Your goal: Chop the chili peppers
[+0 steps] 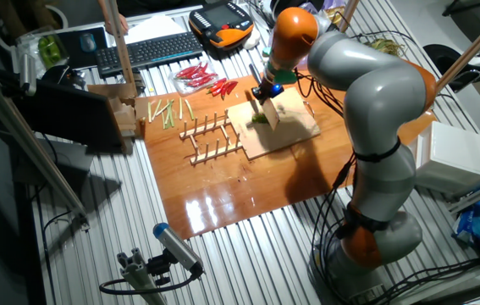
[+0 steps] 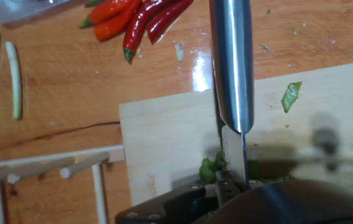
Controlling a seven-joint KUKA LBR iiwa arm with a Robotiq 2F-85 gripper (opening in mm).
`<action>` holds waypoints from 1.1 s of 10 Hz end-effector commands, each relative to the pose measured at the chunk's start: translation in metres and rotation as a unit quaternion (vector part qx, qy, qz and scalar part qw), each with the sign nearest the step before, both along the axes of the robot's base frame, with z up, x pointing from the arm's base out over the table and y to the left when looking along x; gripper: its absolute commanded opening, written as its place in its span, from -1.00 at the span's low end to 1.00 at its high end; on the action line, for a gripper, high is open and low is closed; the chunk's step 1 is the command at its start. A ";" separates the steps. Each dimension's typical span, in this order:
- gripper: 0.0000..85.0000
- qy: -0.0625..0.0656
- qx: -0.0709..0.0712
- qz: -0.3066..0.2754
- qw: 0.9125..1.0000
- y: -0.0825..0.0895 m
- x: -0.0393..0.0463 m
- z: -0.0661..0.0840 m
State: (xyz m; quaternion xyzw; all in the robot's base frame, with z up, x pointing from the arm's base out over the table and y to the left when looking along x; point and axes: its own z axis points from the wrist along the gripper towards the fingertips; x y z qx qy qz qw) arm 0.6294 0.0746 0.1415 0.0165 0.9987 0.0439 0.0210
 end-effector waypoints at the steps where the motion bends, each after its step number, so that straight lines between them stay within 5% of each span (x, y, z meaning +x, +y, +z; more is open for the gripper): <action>1: -1.00 -0.002 -0.004 0.020 1.000 0.000 0.0000 0.000; 2: -1.00 -0.021 -0.010 0.037 0.999 0.000 0.0000 0.000; 3: -1.00 -0.014 -0.036 0.021 0.999 0.000 0.0000 0.000; 7: -1.00 -0.018 0.004 0.047 0.999 0.000 0.0000 0.000; 8: -1.00 -0.007 0.025 0.047 0.999 0.000 0.0000 0.000; 9: -1.00 0.001 0.029 0.047 0.998 0.000 0.0000 0.000; 11: -1.00 0.001 0.019 0.039 0.999 0.028 0.0087 0.026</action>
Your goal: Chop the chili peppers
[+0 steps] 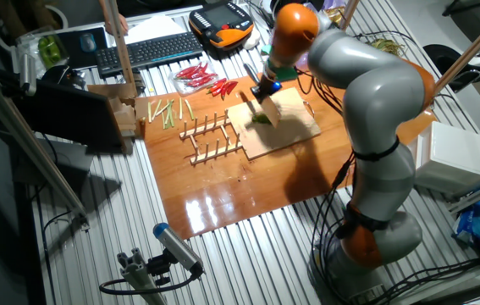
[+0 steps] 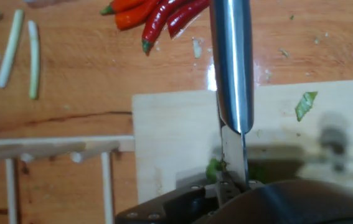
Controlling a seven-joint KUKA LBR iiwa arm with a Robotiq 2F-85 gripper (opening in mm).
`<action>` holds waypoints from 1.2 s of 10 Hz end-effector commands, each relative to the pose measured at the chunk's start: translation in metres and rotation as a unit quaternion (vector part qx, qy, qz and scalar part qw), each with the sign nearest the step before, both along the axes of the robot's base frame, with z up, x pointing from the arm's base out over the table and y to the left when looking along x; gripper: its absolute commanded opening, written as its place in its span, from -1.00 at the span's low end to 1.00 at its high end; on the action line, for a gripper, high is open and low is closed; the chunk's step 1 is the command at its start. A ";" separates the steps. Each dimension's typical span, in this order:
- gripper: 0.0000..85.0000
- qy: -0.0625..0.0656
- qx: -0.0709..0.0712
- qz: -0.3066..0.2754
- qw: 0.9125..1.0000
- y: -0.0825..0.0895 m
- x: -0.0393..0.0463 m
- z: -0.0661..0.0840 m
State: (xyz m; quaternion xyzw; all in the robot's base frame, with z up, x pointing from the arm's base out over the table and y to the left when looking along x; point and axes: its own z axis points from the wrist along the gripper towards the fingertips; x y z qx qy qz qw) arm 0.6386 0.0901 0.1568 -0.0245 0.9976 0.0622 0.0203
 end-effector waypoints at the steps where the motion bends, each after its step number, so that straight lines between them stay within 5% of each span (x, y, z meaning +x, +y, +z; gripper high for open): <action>1: -1.00 -0.011 -0.004 0.002 1.000 0.028 0.0048 0.020; 2: -1.00 -0.024 -0.022 0.012 0.999 0.038 0.0100 0.022; 4: -1.00 -0.015 -0.038 0.018 0.999 0.058 0.0160 0.030; 7: -1.00 0.004 -0.039 -0.003 0.999 0.094 0.0004 0.026; 9: -1.00 0.009 -0.032 -0.018 0.999 0.113 -0.0103 0.024; 12: -1.00 0.010 -0.040 -0.029 0.999 0.131 -0.0215 0.021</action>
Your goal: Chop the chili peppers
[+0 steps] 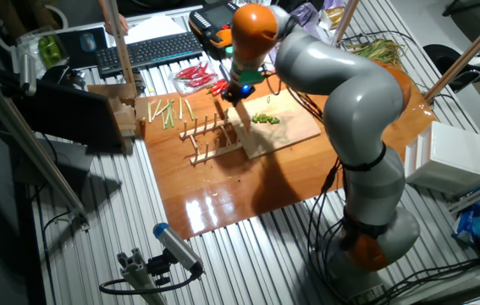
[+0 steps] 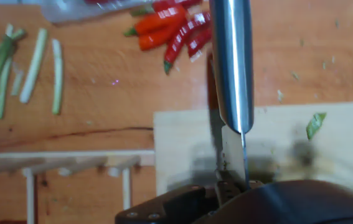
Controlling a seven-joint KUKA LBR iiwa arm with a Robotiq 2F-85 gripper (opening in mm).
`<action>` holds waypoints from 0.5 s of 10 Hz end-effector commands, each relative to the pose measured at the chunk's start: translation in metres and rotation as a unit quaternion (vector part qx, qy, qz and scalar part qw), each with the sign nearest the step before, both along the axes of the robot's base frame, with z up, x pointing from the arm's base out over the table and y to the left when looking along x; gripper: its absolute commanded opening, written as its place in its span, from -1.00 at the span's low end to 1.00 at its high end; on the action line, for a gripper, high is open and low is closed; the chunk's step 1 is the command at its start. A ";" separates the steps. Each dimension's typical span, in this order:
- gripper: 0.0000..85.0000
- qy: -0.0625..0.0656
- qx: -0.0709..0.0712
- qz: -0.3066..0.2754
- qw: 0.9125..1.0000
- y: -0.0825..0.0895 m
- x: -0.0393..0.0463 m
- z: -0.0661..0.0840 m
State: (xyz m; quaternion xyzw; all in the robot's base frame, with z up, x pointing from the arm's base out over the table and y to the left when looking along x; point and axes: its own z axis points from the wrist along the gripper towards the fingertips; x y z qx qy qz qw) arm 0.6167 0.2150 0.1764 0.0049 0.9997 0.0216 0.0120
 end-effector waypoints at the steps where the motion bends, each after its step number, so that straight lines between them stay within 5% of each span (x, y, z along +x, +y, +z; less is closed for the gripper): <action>1: -1.00 -0.004 -0.001 -0.001 1.000 0.009 -0.0017 -0.005; 5: -1.00 -0.005 -0.004 0.016 1.000 0.003 -0.0040 -0.019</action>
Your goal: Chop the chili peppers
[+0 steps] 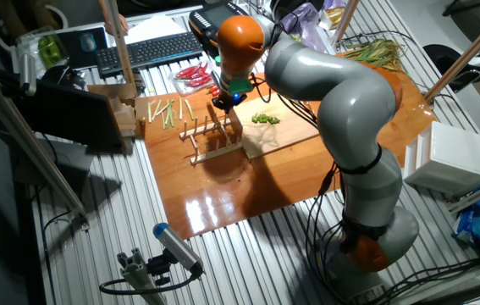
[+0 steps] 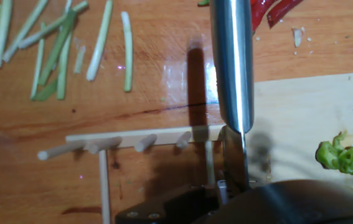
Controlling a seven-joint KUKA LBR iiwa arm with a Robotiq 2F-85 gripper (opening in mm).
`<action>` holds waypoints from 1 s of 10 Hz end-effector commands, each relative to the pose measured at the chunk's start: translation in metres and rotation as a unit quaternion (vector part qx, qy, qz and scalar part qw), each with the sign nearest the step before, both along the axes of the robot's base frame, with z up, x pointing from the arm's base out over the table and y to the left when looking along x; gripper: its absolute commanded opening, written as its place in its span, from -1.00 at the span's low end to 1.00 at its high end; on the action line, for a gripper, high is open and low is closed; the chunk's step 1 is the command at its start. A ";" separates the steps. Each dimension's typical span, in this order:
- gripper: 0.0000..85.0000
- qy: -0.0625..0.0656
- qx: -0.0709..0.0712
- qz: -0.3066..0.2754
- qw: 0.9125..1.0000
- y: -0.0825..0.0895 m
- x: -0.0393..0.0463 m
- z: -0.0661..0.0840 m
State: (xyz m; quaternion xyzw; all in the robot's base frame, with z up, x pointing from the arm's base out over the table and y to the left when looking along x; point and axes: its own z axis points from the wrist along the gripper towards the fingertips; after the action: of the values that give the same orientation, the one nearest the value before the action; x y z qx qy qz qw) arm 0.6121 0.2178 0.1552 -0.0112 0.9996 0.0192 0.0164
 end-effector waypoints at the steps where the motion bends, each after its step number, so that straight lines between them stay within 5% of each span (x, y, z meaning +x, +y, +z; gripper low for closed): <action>1: -1.00 -0.001 0.000 0.001 1.000 -0.001 -0.0011 -0.006; 6: -1.00 -0.006 0.000 0.005 1.000 -0.002 -0.0003 -0.035; 10: -1.00 -0.024 0.000 -0.001 1.000 0.005 -0.0041 -0.051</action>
State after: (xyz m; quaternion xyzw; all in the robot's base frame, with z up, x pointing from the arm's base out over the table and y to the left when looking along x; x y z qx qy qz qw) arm 0.6078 0.2235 0.1032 -0.0105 0.9990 0.0187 0.0401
